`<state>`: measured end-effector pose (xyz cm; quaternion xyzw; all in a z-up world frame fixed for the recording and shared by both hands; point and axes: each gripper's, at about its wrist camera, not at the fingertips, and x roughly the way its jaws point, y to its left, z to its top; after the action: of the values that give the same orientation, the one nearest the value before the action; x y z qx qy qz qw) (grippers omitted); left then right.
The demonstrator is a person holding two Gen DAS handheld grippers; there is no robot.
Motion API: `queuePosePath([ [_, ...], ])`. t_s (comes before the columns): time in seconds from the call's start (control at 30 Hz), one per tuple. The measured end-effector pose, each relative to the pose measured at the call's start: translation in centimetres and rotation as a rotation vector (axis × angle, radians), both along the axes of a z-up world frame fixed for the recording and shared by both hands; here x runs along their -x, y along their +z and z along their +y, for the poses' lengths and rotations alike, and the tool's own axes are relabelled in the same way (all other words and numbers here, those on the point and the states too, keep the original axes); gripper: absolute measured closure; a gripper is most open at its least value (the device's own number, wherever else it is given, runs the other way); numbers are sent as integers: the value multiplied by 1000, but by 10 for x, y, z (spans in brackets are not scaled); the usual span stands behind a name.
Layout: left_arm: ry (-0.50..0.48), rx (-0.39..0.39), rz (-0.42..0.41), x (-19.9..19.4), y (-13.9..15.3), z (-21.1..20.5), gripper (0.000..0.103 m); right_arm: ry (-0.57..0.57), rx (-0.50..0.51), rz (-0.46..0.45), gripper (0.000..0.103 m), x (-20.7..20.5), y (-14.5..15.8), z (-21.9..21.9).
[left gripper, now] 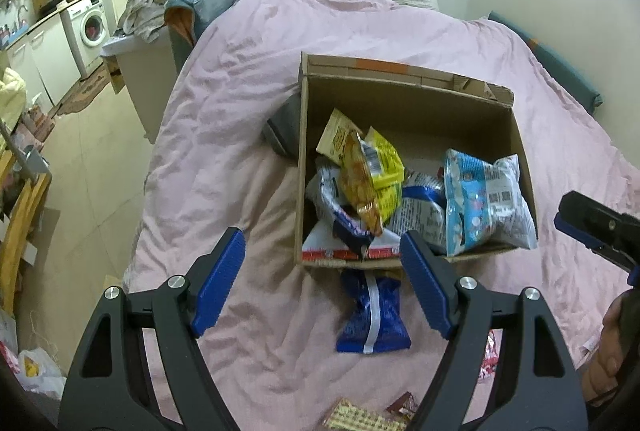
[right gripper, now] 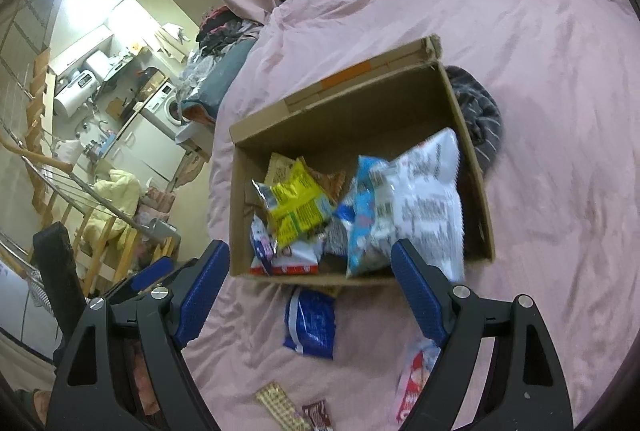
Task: Organize snacks
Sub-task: 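Withdraw both tools from the box toward the remaining snacks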
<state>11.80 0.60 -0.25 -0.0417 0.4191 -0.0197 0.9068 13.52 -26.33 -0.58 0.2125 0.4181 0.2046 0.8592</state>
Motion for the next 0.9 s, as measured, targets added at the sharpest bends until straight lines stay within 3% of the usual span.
queuePosePath([
  [0.57,11,2,122,30,-30,7,26,-74,55,136,18,26,-31,-24],
  [0.67,13,-2,171,32,-43,9,26,-98,60,181,18,27,-43,-33],
  [0.9,-3,58,385,32,-87,11,26,-154,87,330,18,32,-78,-59],
])
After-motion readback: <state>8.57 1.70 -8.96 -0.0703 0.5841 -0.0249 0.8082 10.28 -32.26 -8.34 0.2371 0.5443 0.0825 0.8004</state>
